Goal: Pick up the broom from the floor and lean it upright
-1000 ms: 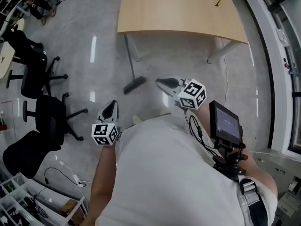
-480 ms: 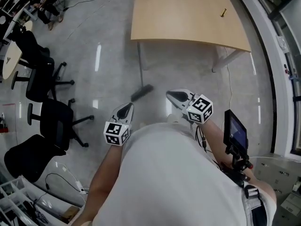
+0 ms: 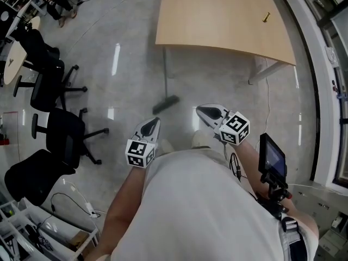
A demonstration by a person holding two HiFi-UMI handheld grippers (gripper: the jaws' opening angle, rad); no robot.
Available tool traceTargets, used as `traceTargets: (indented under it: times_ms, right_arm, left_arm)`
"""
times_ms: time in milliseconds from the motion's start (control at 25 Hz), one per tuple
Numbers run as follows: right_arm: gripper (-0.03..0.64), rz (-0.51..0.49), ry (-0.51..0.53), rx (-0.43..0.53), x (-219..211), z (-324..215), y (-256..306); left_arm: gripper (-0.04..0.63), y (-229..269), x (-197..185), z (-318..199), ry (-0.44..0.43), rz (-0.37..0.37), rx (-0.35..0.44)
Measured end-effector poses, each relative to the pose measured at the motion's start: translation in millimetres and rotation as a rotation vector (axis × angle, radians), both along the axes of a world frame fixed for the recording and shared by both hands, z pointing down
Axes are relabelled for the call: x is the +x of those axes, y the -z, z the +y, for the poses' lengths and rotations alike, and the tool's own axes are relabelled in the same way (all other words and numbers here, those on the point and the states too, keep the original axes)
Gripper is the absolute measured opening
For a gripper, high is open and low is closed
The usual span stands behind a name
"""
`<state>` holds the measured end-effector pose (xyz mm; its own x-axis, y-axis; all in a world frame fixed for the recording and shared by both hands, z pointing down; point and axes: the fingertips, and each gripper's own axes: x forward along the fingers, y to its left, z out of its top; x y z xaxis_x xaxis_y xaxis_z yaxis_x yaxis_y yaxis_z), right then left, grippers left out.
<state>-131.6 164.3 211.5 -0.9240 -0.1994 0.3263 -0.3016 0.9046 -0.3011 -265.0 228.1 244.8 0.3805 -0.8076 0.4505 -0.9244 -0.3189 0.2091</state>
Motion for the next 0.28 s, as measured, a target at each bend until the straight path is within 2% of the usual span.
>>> traceTargets:
  times_ms: [280]
  right_arm:
    - [0.018,-0.005,0.011,0.007,0.7,-15.7,-1.1]
  left_arm:
    - [0.015,-1.7,5.2,-11.6,0.010,-0.008,0.000]
